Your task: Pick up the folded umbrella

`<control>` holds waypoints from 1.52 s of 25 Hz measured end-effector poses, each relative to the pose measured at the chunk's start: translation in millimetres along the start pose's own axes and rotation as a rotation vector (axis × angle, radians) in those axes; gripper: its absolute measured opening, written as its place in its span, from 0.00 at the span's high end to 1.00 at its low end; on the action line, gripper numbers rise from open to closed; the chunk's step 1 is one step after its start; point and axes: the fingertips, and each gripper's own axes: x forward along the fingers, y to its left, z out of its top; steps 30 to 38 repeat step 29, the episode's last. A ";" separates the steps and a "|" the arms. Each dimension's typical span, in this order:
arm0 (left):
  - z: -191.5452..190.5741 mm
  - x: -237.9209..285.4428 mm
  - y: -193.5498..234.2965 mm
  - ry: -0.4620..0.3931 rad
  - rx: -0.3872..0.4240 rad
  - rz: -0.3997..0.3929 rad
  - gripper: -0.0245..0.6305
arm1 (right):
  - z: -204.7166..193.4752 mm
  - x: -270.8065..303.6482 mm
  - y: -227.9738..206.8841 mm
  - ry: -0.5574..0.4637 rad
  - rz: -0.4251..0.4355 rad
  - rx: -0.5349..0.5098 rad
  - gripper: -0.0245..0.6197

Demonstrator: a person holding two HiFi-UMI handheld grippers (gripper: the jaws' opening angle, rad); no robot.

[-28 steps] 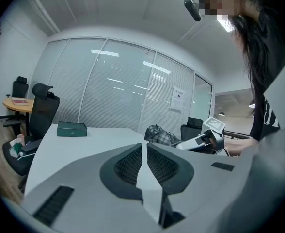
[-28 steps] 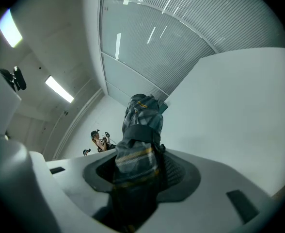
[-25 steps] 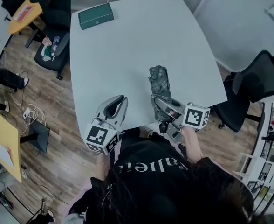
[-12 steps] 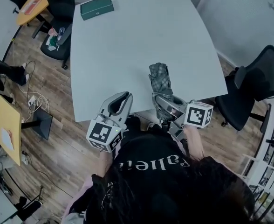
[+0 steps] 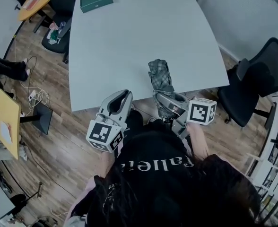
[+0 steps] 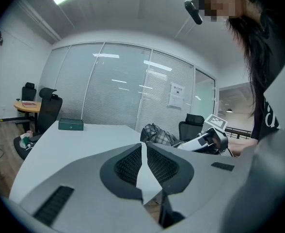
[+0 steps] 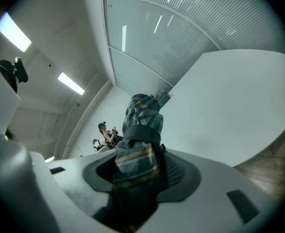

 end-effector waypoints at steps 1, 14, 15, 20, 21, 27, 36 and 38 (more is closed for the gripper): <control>-1.9 -2.7 -1.4 0.000 -0.001 0.003 0.89 | -2.5 -1.1 0.8 0.001 0.002 -0.003 0.64; -12.4 -22.7 -8.7 0.018 0.009 0.030 0.89 | -20.5 -8.9 12.4 0.008 0.016 -0.008 0.64; -14.2 -22.5 -8.0 0.029 0.011 0.034 0.89 | -20.9 -9.0 12.6 0.008 0.013 -0.001 0.64; -19.3 -20.7 -7.5 0.052 0.006 0.038 0.89 | -22.3 -10.9 9.0 0.013 -0.002 0.002 0.64; -20.7 -20.9 -8.0 0.054 0.002 0.037 0.89 | -22.9 -11.4 9.0 0.013 -0.004 0.003 0.64; -36.9 -22.8 -6.9 0.075 -0.040 0.035 0.89 | -24.8 -14.3 7.1 0.020 -0.014 -0.009 0.64; -41.5 -21.9 -5.5 0.080 -0.047 0.037 0.89 | -23.5 -13.9 6.1 0.019 -0.014 -0.010 0.64; -41.5 -21.9 -5.5 0.080 -0.047 0.037 0.89 | -23.5 -13.9 6.1 0.019 -0.014 -0.010 0.64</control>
